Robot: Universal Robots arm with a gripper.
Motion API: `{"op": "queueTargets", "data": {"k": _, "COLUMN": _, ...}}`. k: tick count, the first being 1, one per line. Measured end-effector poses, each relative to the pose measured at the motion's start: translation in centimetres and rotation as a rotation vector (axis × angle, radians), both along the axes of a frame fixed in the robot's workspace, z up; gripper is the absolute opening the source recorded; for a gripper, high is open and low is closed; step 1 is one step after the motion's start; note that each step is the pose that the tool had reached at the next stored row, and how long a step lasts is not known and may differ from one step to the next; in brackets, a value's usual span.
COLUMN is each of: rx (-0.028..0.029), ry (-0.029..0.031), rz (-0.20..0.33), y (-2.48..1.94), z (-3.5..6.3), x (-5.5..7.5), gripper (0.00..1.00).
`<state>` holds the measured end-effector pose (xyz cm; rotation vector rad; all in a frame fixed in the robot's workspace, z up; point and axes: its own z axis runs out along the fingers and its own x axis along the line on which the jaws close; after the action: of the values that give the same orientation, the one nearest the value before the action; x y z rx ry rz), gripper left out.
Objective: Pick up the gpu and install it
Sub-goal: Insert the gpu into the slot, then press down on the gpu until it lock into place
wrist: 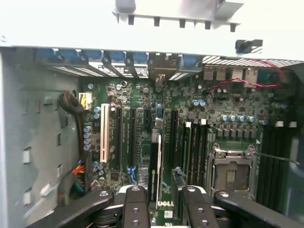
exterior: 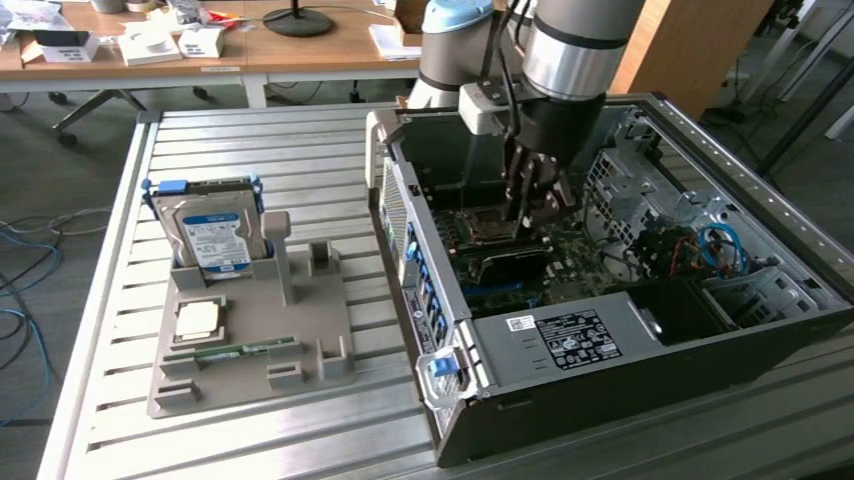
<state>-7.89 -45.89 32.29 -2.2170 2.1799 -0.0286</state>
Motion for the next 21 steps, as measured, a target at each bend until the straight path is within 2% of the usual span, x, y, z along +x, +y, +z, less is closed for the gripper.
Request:
{"op": "queueTargets", "data": {"k": 7, "rx": -0.0001, "ry": 0.0, "rz": 0.0, "y": 0.0, "z": 2.1, "x": 0.0, "gripper": 0.33}}
{"op": "queueTargets", "data": {"k": 21, "rx": 0.0, "ry": 0.0, "rz": 0.0, "y": 0.0, "z": 2.1, "x": 0.0, "gripper": 0.33}}
